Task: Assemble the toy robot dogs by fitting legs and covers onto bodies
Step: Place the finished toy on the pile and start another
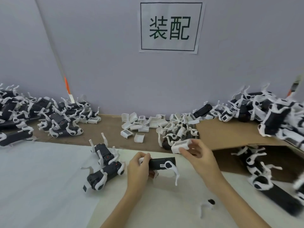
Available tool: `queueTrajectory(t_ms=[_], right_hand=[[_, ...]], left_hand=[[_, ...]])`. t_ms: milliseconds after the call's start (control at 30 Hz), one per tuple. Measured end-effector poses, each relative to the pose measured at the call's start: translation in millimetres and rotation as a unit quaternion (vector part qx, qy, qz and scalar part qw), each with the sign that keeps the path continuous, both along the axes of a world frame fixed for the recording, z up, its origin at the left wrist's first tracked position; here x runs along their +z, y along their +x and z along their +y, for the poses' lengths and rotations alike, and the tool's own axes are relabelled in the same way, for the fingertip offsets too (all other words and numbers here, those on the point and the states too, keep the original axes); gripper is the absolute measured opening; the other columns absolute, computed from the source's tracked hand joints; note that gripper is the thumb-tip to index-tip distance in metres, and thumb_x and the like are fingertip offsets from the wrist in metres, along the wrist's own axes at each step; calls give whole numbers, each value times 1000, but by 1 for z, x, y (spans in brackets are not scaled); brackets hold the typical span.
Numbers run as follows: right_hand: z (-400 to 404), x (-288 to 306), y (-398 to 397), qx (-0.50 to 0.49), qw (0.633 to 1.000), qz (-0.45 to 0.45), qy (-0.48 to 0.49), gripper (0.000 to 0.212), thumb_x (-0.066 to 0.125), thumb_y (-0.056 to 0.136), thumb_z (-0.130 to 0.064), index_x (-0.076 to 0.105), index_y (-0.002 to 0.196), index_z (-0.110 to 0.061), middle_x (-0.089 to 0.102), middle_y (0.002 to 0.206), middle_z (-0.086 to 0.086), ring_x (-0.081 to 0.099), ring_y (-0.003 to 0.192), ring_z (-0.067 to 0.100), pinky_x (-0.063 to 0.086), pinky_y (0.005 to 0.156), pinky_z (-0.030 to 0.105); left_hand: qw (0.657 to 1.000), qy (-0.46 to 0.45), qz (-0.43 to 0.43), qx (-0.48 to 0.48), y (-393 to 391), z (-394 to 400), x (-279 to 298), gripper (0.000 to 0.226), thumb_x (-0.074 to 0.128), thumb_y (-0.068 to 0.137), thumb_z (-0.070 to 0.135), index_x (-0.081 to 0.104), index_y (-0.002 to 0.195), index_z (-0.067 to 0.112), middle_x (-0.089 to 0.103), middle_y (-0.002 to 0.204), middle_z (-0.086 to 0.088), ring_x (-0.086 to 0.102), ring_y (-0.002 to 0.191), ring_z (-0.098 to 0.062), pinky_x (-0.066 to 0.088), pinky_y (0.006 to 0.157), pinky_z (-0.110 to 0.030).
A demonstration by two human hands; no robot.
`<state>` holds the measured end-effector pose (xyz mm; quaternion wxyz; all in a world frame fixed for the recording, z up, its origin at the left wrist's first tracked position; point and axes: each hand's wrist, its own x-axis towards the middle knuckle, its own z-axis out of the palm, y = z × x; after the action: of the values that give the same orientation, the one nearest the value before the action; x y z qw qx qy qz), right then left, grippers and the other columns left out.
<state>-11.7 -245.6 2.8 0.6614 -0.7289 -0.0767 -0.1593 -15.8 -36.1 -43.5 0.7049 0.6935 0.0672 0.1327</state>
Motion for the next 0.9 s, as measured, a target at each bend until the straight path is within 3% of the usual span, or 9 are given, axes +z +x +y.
queueTrajectory(t_ms=[67,167,233,400,533,733,833,900], right_hand=[[-7,-9,-18,-2,998,27,63,34,84,85,-18,68,114,-20,78,107,-11,72,103,7,55,82,18],[-6,-17,-34,12,988,56,144,34,80,87,-18,67,118,-15,78,111,-3,72,109,14,54,96,31],[-3,-18,-41,31,981,78,174,34,79,89,-18,67,121,-16,78,113,-2,72,110,15,54,96,33],[4,-21,-48,42,990,74,110,31,82,87,-17,68,115,-16,80,106,-5,74,102,8,55,78,16],[4,-23,-48,-10,989,53,140,33,84,85,-14,61,107,-9,79,104,0,75,99,9,55,75,13],[4,-19,-53,-57,993,-19,99,41,72,79,-69,73,91,-30,72,78,-8,65,71,3,50,67,13],[2,-22,-52,-77,994,-24,69,32,80,82,-57,76,94,-27,74,85,-7,69,79,7,50,68,14],[1,-24,-50,-77,995,-27,52,18,75,92,-43,76,100,-26,77,89,-6,74,84,12,56,74,23]], left_hand=[[999,36,-20,-9,-4,-3,3,29,61,104,21,60,76,15,65,60,-2,66,49,-20,44,44,-21],[993,97,-67,-26,-11,-7,4,27,62,104,25,59,78,22,67,66,-10,66,55,-21,47,49,-28],[984,140,-102,-34,-17,-10,5,25,61,106,32,60,83,24,66,66,-5,63,58,-17,48,54,-22],[974,138,-167,-68,-28,-16,12,43,36,108,53,62,91,23,55,64,5,47,56,-6,42,55,-10],[963,183,-186,-71,-29,-17,12,50,29,104,63,61,92,27,54,67,-7,44,56,-7,39,56,-11],[961,198,-180,-75,-27,-15,12,49,28,104,61,59,89,26,53,67,-12,43,58,-13,37,54,-12],[964,187,-173,-73,-28,-15,12,54,28,104,63,61,90,22,56,68,-16,48,60,-15,39,55,-15],[965,184,-170,-75,-29,-16,13,53,29,106,61,61,89,21,56,68,-16,49,60,-15,39,56,-14]])
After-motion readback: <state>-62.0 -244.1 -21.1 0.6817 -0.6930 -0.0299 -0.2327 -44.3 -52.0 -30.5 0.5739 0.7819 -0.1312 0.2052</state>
